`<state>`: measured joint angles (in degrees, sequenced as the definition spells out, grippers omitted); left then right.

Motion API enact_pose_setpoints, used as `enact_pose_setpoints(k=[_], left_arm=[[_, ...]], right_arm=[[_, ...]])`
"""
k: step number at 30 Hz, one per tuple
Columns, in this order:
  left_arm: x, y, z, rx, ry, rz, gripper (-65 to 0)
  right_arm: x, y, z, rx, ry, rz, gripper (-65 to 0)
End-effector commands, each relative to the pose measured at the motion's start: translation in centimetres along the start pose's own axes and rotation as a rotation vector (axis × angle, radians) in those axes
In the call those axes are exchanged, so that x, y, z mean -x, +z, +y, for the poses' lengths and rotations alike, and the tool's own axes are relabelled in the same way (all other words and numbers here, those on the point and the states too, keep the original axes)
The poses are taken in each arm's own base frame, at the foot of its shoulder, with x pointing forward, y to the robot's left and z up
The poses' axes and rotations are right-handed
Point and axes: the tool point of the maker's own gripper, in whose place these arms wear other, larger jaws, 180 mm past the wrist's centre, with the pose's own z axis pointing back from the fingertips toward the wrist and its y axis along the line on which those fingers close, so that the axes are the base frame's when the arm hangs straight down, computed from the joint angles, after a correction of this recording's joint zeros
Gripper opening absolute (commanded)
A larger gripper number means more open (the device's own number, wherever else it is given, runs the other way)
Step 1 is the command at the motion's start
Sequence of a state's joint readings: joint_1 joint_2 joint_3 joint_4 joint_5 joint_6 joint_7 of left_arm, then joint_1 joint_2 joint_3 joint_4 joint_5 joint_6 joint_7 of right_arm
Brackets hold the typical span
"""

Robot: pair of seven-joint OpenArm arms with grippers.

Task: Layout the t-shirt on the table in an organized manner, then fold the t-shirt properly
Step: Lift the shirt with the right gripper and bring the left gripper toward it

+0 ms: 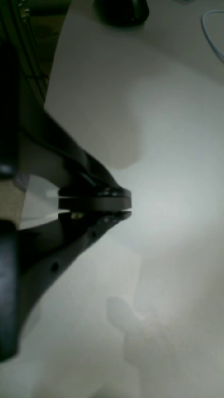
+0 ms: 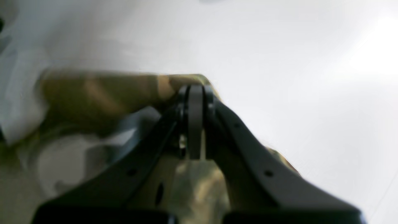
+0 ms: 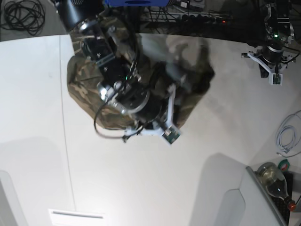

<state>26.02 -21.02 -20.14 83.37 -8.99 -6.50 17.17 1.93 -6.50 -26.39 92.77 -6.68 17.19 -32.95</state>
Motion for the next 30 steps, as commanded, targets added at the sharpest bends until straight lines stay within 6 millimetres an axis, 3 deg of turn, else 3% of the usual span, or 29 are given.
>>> enact_pose_setpoints(k=[1,9,14,16,18,21,22,26,30], left_arm=[[-1.2,0.1,0.7,-0.012,-0.011,-0.04,-65.0],[-1.2,0.1,0.7,-0.012,-0.011,-0.04,-65.0],[-1.2,0.1,0.7,-0.012,-0.009,-0.04,-65.0],[-1.1,0.1,0.6,-0.01,-0.008,-0.039,-65.0],[-1.4,0.1,-0.2,0.018,-0.01,-0.047,-65.0],[-2.1,-0.2,-4.8,0.202,-0.063,-0.059,-65.0],[-2.2,-0.2,-6.2,0.257,-0.078,-0.064,-65.0],[-4.0,0.3,-11.0,0.393,-0.088,-0.115,-65.0],[-8.3,1.4,-15.5,0.494,-0.115,-0.227,-65.0]], right_arm=[[-1.5,-0.5,-1.3,0.016,-0.019,-0.04,-64.7],[2.9,-5.4,-8.4,0.029,-0.273,0.102,-64.7],[3.8,-6.4,-9.5,0.006,-0.395,0.119,-63.6],[4.6,-6.6,-9.4,-0.002,-0.394,0.159,-57.3],[5.7,-6.4,-9.0,-0.015,-0.395,0.228,-43.8],[4.7,-5.3,-9.0,-0.005,-0.387,0.197,-26.1],[4.3,-4.3,-9.4,0.014,-0.372,0.164,-24.0],[3.2,1.0,-9.4,0.079,-0.297,0.039,-24.0],[6.3,5.1,-7.5,0.129,-0.233,0.082,-24.0]])
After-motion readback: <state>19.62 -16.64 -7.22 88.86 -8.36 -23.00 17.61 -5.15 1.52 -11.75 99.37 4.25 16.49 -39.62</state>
